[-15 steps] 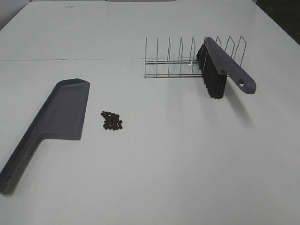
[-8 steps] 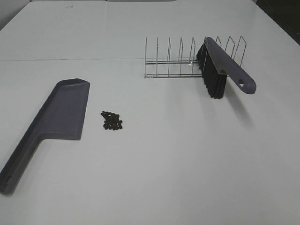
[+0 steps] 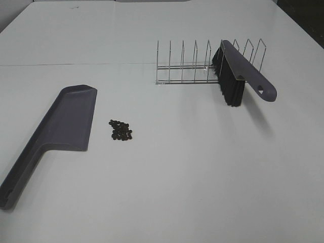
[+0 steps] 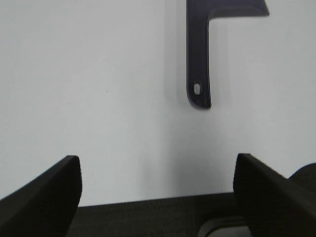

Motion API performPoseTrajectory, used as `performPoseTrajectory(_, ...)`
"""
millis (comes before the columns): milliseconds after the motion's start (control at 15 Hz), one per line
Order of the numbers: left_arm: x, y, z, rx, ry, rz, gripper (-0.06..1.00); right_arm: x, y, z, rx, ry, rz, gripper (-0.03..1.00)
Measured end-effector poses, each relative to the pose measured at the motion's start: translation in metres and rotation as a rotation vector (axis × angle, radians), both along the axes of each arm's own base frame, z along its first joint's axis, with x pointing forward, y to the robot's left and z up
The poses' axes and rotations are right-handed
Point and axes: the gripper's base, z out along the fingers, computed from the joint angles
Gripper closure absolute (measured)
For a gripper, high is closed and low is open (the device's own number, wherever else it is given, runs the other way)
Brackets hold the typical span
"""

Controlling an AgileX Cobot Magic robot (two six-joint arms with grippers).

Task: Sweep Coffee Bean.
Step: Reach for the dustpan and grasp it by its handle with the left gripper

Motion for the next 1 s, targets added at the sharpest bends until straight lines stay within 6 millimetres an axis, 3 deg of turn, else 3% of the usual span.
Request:
performPoseTrajectory(333, 0.037, -0.005, -0.024, 0.036, 0.266, 0.014, 0.2, 0.0, 0.0, 0.0, 0.0, 0.0, 0.0, 0.01)
performPoseTrajectory(400, 0.057, -0.009, -0.022, 0.018, 0.243, 0.04, 0.2, 0.0, 0.0, 0.0, 0.0, 0.0, 0.0, 0.01)
performPoseTrajectory(533, 0.077, -0.012, -0.016, 0.007, 0.2, 0.041, 0.2, 0.0, 0.0, 0.0, 0.0, 0.0, 0.0, 0.01)
performPoseTrajectory(733, 0.124, -0.019, -0.018, 0.014, 0.244, 0.039, 0.2, 0.0, 0.0, 0.0, -0.001, 0.0, -0.001, 0.01)
performPoseTrajectory(867, 0.16, -0.025, -0.03, 0.021, 0.286, 0.037, 0.2, 0.0, 0.0, 0.0, -0.001, 0.0, -0.001, 0.01)
performPoseTrajectory(1000, 0.182, -0.029, -0.044, 0.026, 0.323, 0.037, 0.2, 0.0, 0.0, 0.0, -0.001, 0.0, -0.001, 0.01)
